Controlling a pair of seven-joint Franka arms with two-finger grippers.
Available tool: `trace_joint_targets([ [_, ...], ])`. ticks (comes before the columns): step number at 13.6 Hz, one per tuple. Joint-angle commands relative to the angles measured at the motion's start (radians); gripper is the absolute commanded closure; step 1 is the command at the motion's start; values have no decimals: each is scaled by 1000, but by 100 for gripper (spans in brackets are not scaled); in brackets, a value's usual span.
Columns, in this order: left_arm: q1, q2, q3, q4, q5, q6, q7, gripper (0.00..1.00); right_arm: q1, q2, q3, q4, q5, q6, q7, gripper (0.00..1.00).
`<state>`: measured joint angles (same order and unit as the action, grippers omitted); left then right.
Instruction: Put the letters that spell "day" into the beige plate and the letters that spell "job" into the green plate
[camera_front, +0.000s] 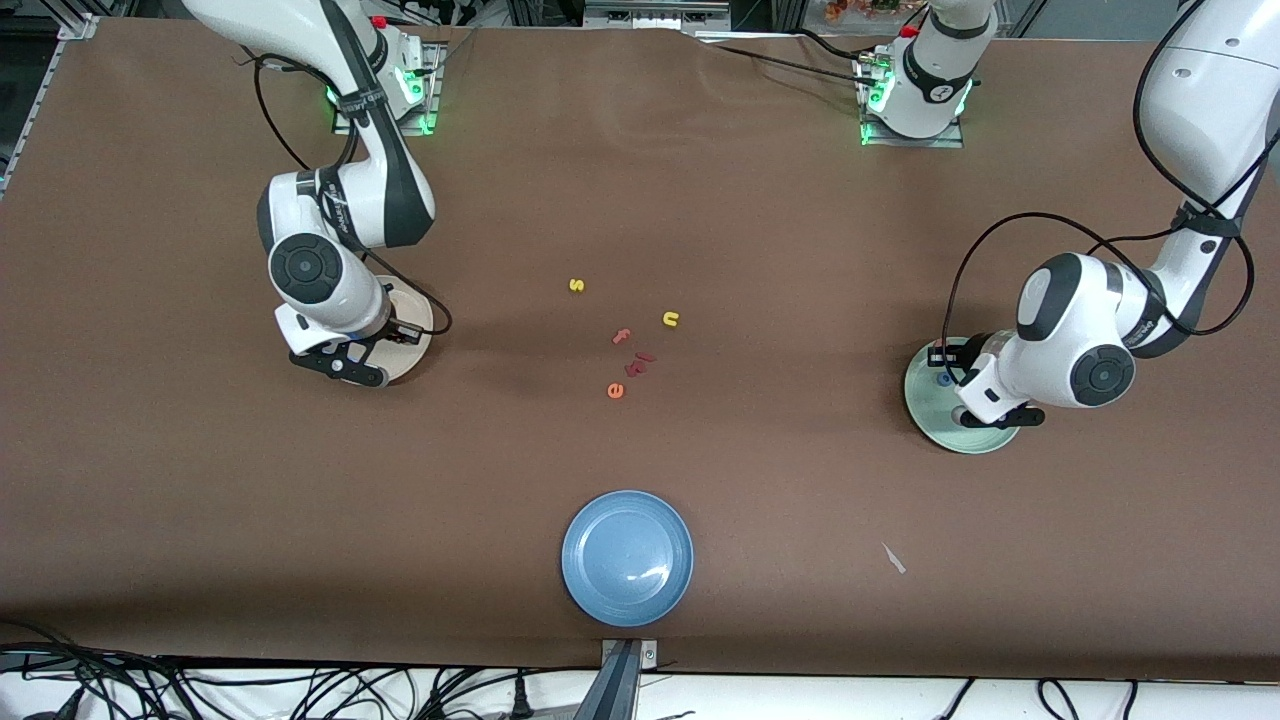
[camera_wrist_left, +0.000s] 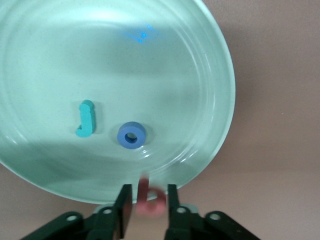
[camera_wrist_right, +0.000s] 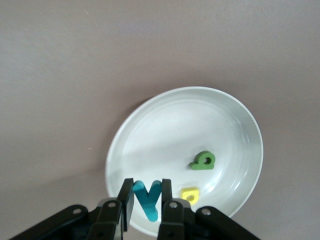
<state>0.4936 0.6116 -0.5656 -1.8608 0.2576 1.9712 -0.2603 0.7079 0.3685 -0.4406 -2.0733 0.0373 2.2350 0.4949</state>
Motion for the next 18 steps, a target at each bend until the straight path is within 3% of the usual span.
trace_joint_targets([
  [1, 16, -12, -16, -2, 28, 8, 16, 13, 10, -13, 0, -151, 3, 195, -29, 96],
  [2, 16, -19, -17, 3, 26, 6, 15, 6, 8, -5, 0, -181, 3, 246, -32, 88],
  [3, 16, -32, -19, 18, 26, 0, 15, 1, 8, -5, 0, -183, 3, 248, -32, 63],
  [4, 14, -50, -20, 46, 26, -3, 13, 1, 10, -17, 0, -182, 3, 244, -30, 13],
  [5, 10, -71, -23, 73, 17, -5, 10, 0, 8, -38, -1, -174, 3, 239, -30, 0],
  [9, 6, -145, -63, 230, 9, -127, 7, 0, 10, -103, 0, -67, 3, 56, -35, 0],
  [13, 0, -145, -92, 471, 11, -317, 9, 1, 8, -111, 0, 181, 3, -237, -44, 0],
  [16, 0, -144, -106, 566, 12, -391, 12, 1, 4, -112, -7, 398, 7, -478, -133, 0],
  [18, -1, -144, -108, 574, 17, -399, 16, 1, 4, -123, -32, 461, 10, -608, -211, 0],
])
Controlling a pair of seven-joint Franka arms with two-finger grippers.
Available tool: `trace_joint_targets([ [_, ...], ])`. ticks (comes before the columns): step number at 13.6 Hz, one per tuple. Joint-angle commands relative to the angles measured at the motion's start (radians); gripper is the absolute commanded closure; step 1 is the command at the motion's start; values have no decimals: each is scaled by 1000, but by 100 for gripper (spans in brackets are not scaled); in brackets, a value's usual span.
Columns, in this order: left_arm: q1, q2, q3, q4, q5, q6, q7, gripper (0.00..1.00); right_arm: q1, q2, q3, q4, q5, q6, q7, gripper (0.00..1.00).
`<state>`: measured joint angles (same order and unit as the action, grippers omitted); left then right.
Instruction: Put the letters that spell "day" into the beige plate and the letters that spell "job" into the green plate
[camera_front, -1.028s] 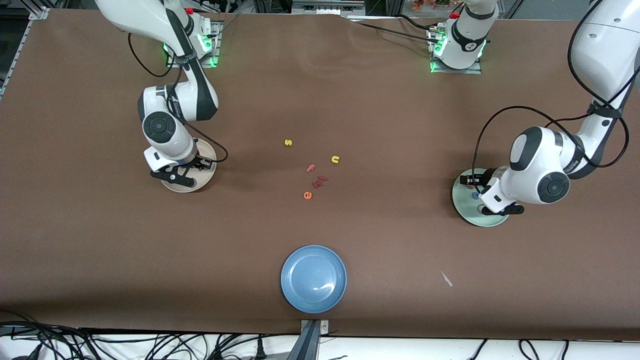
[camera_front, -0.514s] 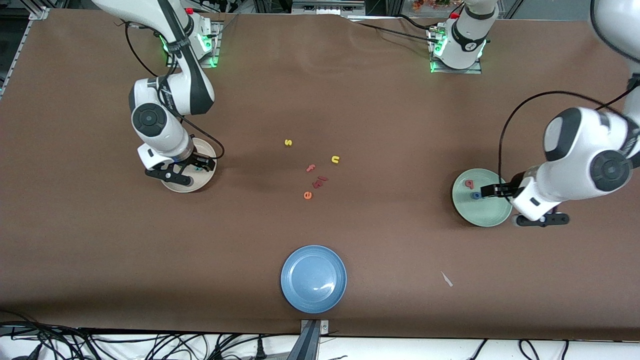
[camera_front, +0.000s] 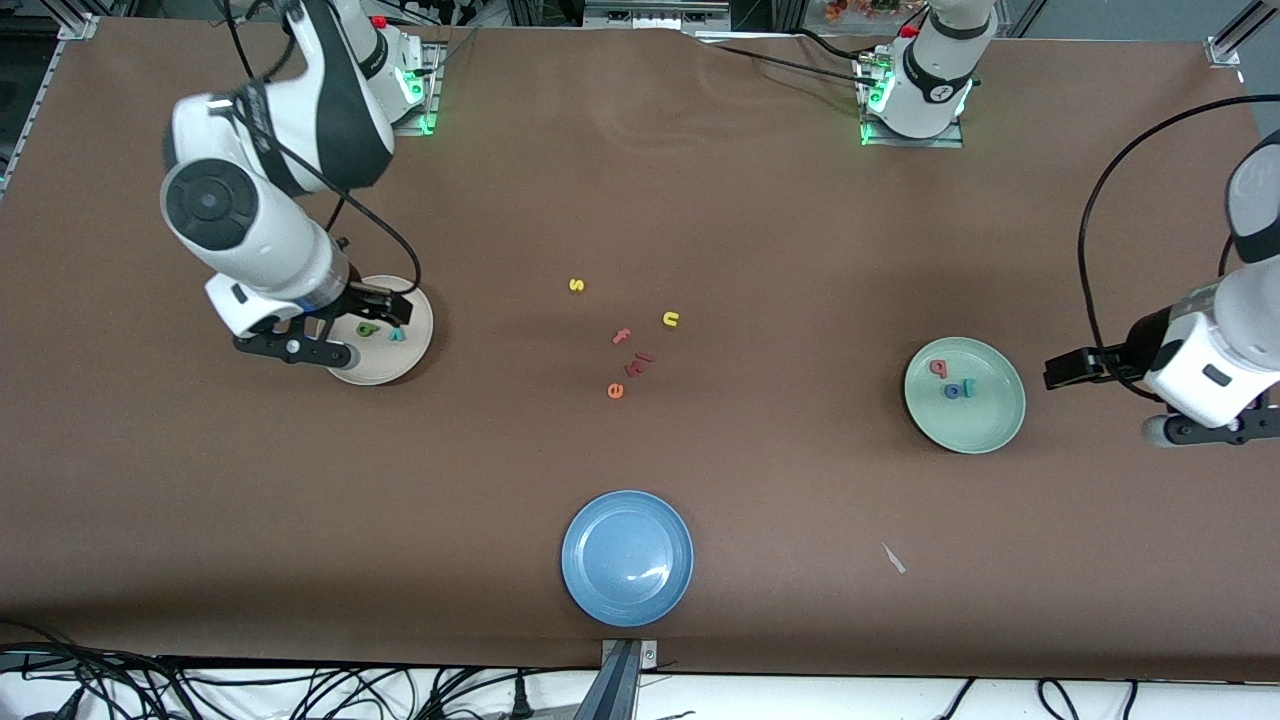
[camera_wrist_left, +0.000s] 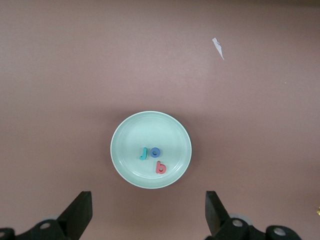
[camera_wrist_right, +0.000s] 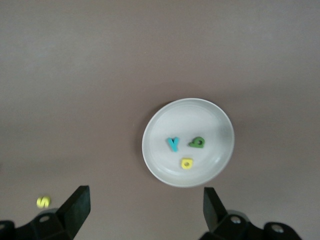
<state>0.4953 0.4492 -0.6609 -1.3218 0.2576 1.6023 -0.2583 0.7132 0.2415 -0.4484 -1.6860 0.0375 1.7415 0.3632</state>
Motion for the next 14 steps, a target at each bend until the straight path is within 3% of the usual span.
trace_joint_targets([
  [1, -11, 19, -11, 35, 18, -31, 42, 1, -1, 4, -38, 100, 10, -155, -104, 0],
  [3, -26, 20, -9, 36, 19, -64, 62, 1, -9, 2, -73, 150, 27, -149, -131, 0],
  [6, -43, 25, -8, 76, 12, -62, 31, 0, -47, 2, -72, 189, 61, -145, -167, 0],
  [10, -47, 20, -8, 76, 17, -64, 25, 0, -211, -31, -23, 190, 71, -68, -283, 0],
  [11, -46, 20, -8, 76, 15, -64, 25, 0, -272, -77, 22, 172, 74, -36, -300, 0],
  [14, -46, 20, -3, 76, 11, -64, 25, 0, -569, -181, 338, 68, 47, -36, -296, 0],
])
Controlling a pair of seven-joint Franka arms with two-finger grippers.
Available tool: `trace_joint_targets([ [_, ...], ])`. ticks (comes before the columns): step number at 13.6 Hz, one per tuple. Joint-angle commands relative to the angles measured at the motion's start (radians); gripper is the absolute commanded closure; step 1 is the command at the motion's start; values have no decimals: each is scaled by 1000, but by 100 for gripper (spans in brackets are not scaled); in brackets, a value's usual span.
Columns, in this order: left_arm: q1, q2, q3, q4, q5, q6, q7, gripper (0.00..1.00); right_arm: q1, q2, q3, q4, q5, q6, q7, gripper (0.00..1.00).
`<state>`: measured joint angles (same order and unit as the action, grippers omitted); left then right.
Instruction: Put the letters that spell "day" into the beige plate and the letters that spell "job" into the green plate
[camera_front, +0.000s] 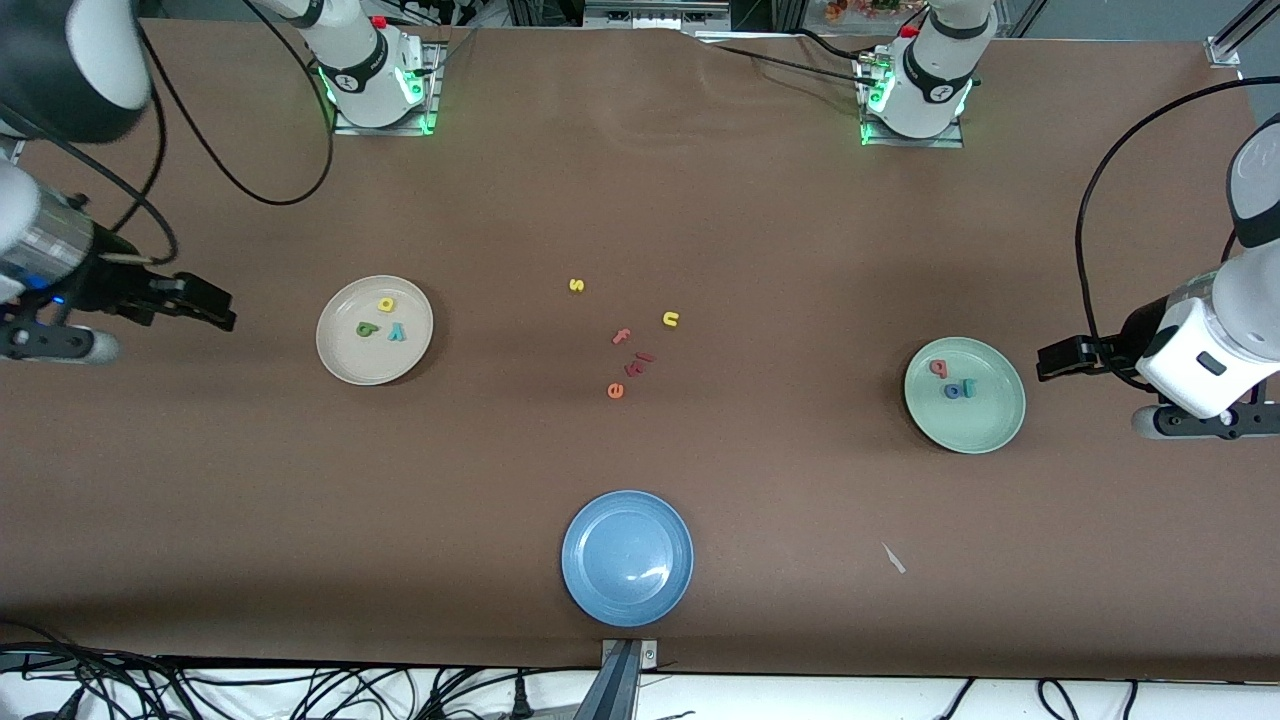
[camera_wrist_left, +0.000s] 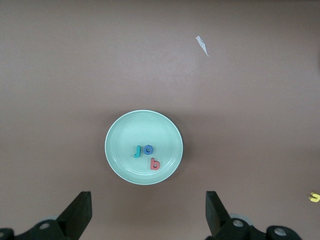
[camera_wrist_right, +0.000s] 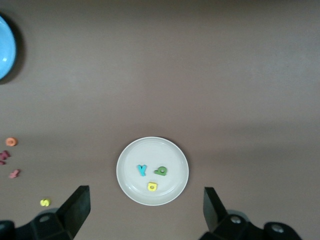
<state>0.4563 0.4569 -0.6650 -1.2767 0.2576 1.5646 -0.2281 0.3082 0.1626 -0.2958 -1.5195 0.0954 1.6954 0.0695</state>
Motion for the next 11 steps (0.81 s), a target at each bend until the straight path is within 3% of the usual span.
trace_joint_targets([
  [1, -11, 11, 2, 31, 15, -26, -4, 0, -246, -142, 260, -149, -23, 17, -1, 0],
  [2, -42, 11, 13, 31, 18, -26, 10, 0, -279, -185, 288, -207, -25, 38, 6, 0],
  [5, -220, -35, 239, 40, -36, -28, 19, 0, -281, -259, 302, -315, -89, 126, 9, 0],
  [9, -359, -47, 473, 40, -190, -28, 121, 0, -277, -210, 296, -237, -85, 76, 0, 0],
  [11, -364, -57, 493, 39, -204, -28, 136, 0, -271, -186, 293, -194, -85, 58, -2, 0],
])
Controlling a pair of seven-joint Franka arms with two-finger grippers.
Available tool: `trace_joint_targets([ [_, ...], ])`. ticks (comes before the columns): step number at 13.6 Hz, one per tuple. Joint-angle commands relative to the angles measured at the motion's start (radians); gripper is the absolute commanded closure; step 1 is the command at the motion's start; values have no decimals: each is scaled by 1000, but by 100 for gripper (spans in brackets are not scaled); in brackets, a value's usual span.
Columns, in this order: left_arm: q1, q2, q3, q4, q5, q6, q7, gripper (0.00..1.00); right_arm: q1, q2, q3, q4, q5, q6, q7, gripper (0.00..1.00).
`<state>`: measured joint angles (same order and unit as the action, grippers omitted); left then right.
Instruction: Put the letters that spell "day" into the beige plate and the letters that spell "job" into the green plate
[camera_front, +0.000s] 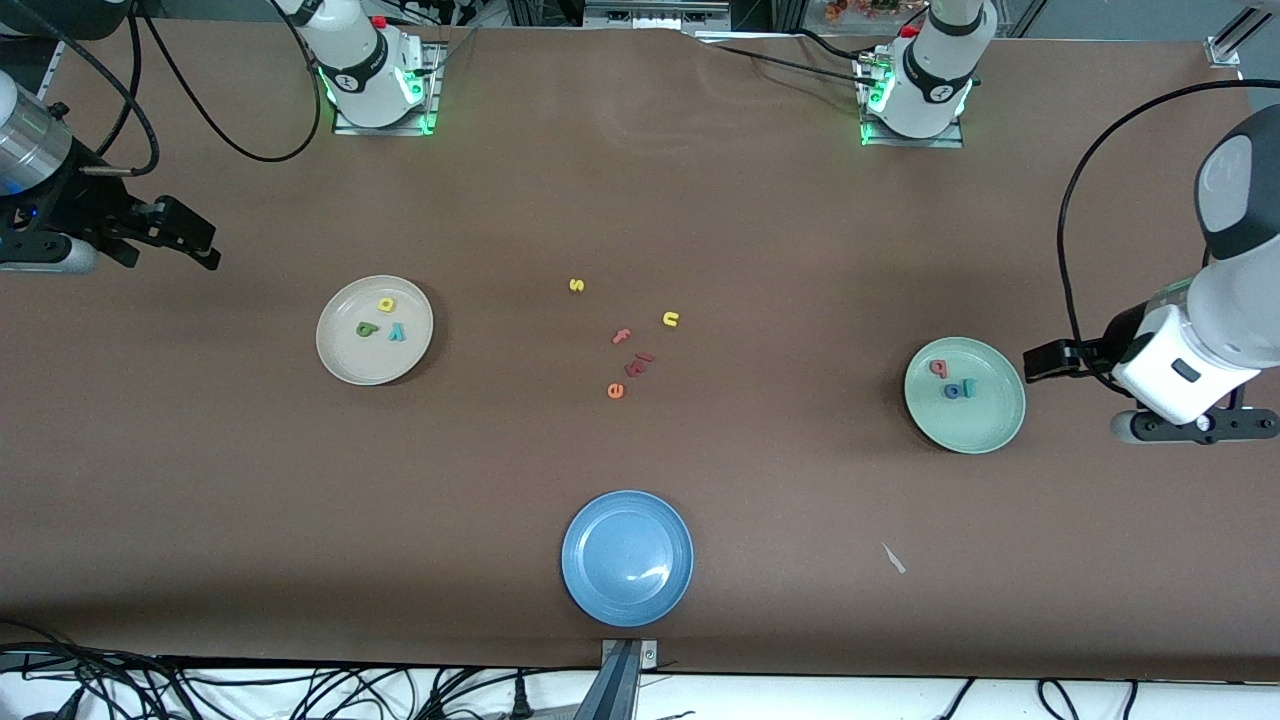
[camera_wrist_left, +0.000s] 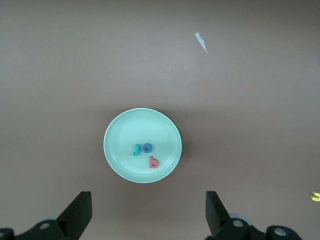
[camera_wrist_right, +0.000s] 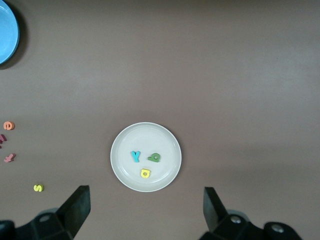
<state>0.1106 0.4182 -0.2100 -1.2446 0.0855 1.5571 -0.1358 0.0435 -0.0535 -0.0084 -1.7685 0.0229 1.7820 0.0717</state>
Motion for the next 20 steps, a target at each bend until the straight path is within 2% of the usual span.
trace_joint_targets([
  [1, -17, -16, 35, 7, -33, -20, 48, 0, -7, 50, 2, 72, -12, -35, -9, 0],
  [5, -22, -13, 34, 7, -35, -20, 50, 0, 25, 63, -31, 93, -11, -52, -6, 0],
  [20, -26, -13, 34, 7, -35, -20, 36, 0, 42, 41, -31, 69, -6, -35, 8, 0],
])
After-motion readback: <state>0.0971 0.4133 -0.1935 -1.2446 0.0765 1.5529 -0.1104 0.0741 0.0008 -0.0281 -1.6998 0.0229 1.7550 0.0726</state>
